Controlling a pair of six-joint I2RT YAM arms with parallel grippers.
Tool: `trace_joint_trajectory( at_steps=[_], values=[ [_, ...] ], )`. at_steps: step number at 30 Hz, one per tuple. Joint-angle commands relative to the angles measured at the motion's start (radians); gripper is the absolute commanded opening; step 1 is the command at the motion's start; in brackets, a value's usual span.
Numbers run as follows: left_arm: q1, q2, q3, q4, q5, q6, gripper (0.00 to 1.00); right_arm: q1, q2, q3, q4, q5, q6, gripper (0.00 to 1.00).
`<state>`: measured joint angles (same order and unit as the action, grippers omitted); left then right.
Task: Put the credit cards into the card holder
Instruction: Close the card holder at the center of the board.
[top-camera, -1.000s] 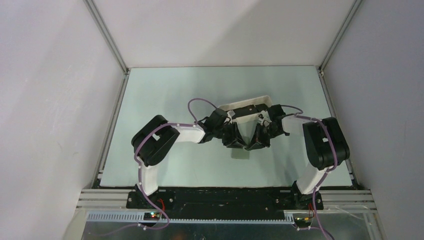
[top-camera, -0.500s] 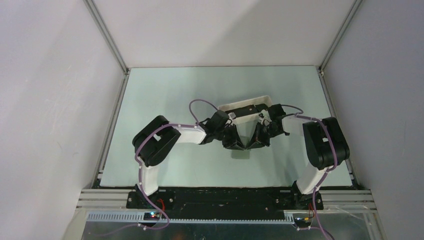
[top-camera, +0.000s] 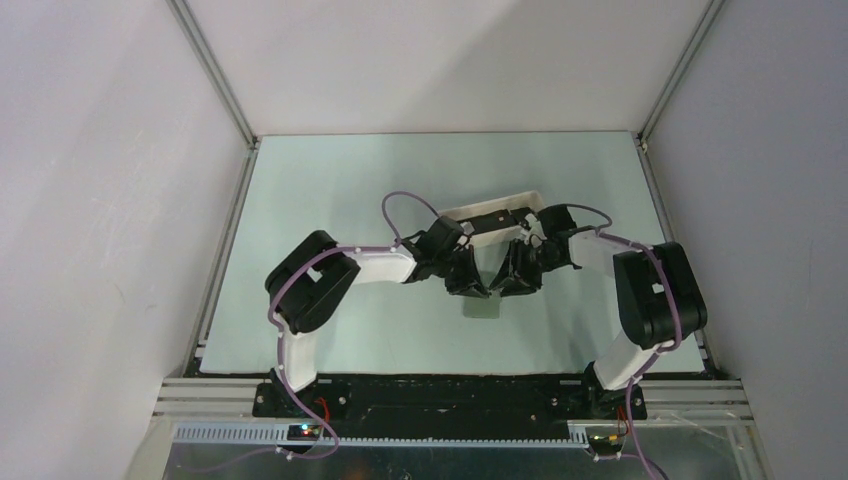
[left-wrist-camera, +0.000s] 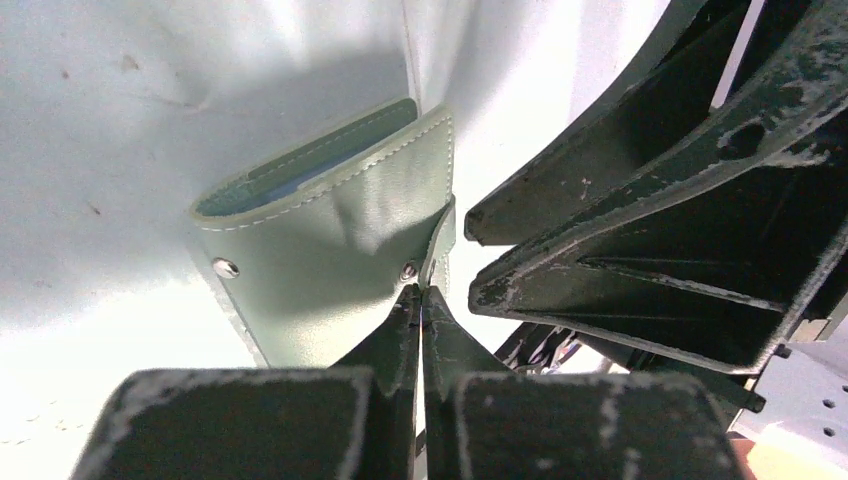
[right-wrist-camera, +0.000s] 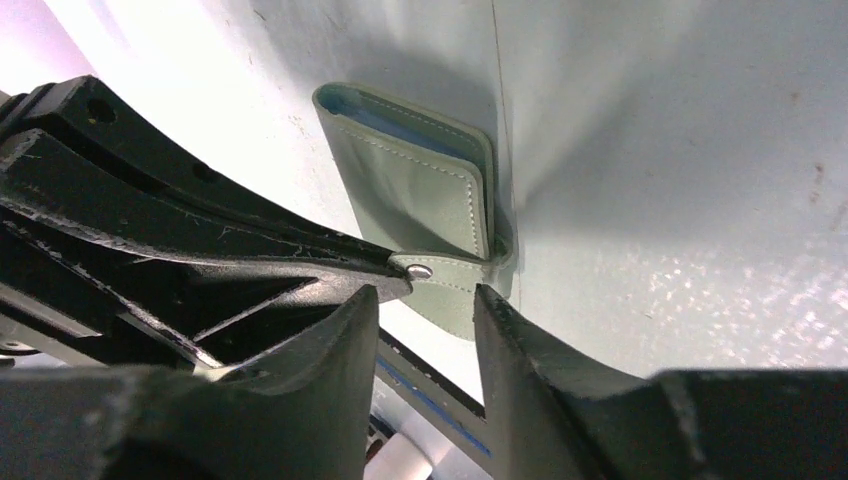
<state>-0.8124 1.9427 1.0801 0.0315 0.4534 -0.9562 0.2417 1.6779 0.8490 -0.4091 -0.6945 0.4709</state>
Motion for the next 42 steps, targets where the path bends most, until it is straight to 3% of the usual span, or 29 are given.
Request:
trace_joint_trajectory(
  at_steps=[1, 8, 21, 31, 42],
  values=[
    [-0.005, -0.052, 0.080, -0.117, -0.047, 0.088, 0.00, -0.021, -0.052, 0.004, -0.036, 0.035, -0.028, 0.50],
    [-0.007, -0.020, 0.109, -0.145, -0.054, 0.086, 0.00, -0.043, -0.032, 0.004, -0.078, 0.074, -0.062, 0.60],
    [-0.016, 0.019, 0.107, -0.156, -0.054, 0.085, 0.00, -0.010, 0.070, -0.002, -0.007, 0.037, -0.049, 0.60],
    [-0.017, 0.013, 0.091, -0.175, -0.097, 0.084, 0.00, 0.022, 0.098, -0.002, -0.005, 0.104, -0.045, 0.46],
    [-0.021, 0.019, 0.100, -0.207, -0.111, 0.093, 0.00, 0.075, 0.120, -0.002, -0.003, 0.235, -0.034, 0.44]
  ],
)
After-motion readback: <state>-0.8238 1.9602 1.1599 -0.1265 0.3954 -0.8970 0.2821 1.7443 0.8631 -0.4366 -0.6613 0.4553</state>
